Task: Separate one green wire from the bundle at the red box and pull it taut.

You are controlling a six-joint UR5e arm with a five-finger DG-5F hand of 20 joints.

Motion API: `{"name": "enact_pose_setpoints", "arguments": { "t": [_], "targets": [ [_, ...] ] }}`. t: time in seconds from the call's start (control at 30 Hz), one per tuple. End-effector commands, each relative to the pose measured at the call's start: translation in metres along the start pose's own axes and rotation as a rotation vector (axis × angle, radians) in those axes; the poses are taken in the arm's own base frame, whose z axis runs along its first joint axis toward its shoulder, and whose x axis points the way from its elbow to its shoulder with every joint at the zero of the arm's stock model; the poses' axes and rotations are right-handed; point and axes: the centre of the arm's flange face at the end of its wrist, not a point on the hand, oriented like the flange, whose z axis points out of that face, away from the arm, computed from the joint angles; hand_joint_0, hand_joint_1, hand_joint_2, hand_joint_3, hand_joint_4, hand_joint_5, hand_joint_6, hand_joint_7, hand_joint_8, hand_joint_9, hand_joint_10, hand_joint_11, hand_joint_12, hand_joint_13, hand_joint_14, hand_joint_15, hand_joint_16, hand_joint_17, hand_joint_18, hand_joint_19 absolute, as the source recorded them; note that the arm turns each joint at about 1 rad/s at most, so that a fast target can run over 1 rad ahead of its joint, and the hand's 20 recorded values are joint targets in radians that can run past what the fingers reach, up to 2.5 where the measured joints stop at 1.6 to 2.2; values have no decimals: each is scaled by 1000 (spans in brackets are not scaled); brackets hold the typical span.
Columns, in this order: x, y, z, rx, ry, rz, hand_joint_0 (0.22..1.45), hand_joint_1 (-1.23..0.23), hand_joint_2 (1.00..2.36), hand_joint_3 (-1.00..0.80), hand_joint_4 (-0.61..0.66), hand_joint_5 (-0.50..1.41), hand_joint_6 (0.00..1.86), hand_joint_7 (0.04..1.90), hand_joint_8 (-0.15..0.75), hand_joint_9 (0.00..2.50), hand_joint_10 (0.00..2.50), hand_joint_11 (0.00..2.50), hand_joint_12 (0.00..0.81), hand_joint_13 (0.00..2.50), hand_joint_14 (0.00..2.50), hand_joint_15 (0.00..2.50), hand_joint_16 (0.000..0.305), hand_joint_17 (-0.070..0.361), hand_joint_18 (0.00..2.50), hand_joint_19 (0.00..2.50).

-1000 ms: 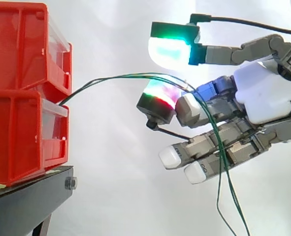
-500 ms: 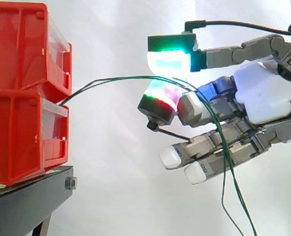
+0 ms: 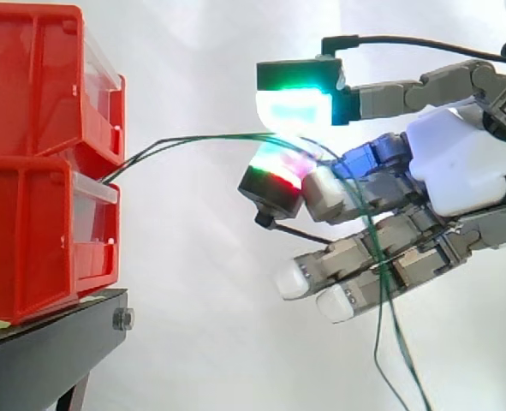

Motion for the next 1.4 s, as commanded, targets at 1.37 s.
{"name": "enact_pose_setpoints", "arguments": {
  "t": [1.37],
  "targets": [
    [-3,-34,7,-17,3,24,615,-878,1021,-60,-258,-138,869,1156,200,759,12,323,324,335,1,31,39,89,187,61]
  ]
}}
